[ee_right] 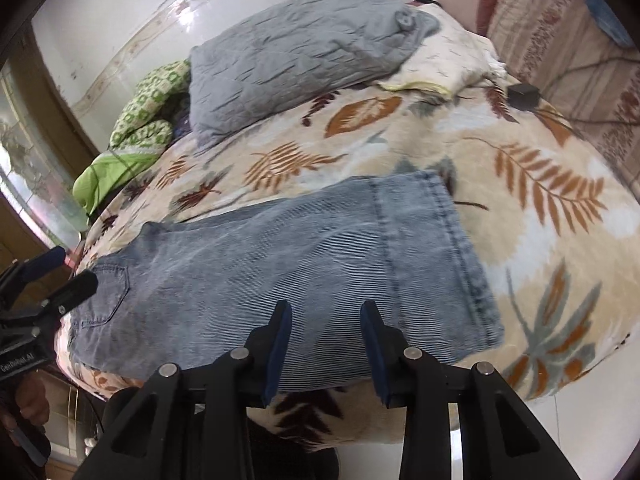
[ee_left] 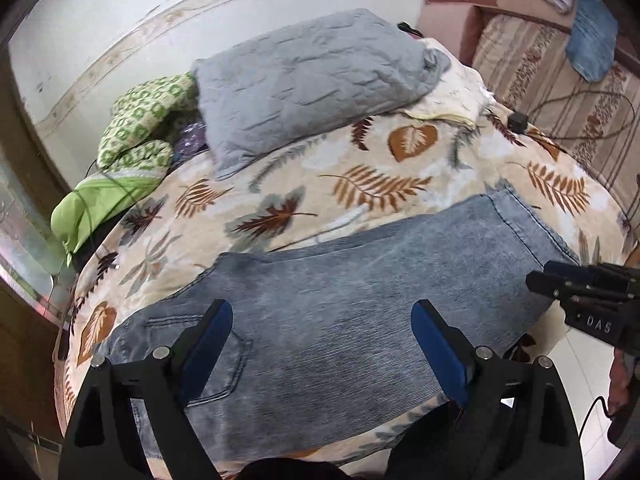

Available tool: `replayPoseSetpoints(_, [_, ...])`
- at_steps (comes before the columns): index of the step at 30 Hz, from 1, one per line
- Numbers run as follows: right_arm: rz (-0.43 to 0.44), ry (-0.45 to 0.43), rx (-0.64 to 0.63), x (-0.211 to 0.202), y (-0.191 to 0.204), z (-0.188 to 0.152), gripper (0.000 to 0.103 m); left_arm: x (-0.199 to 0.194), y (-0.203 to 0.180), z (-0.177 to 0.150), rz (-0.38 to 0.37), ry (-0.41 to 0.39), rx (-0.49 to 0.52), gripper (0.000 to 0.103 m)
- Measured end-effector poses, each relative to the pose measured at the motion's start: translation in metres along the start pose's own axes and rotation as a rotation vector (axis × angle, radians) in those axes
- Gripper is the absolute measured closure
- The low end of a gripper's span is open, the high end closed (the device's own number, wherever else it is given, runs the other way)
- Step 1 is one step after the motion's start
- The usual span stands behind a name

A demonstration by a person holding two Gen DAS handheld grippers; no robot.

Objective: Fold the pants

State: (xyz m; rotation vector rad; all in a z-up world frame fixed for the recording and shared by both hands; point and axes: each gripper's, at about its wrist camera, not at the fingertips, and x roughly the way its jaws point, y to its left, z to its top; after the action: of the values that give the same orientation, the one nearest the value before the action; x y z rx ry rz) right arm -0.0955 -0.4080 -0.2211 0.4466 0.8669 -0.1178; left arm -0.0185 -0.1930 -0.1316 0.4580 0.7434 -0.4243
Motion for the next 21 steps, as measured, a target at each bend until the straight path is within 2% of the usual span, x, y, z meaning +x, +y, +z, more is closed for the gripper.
replayPoseSetpoints(3, [0.009,0.015,-0.029,0.002,0.018,0.0,0.065,0.0,0.02,-0.008,0.025,0.012,-0.031,0.011])
replayPoseSetpoints(6, [0.033,0.035,-0.064,0.005,0.042,0.002,0.065,0.003,0.056,-0.026,0.078,0.044,-0.09,0.011])
replayPoseSetpoints(10, [0.073,0.064,-0.143,0.014,0.082,0.005,0.065,0.022,0.124,-0.068,0.213,0.162,-0.197,0.011])
replayPoseSetpoints(14, [0.114,0.142,-0.211,0.043,0.13,0.008,0.065,0.042,0.188,-0.108,0.287,0.287,-0.347,0.011])
replayPoseSetpoints(17, [0.141,0.209,-0.228,0.073,0.167,0.01,0.065,0.046,0.221,-0.129,0.303,0.299,-0.431,0.011])
replayPoseSetpoints(21, [0.149,0.253,-0.282,0.1,0.213,0.004,0.065,0.057,0.237,-0.143,0.302,0.324,-0.442,0.011])
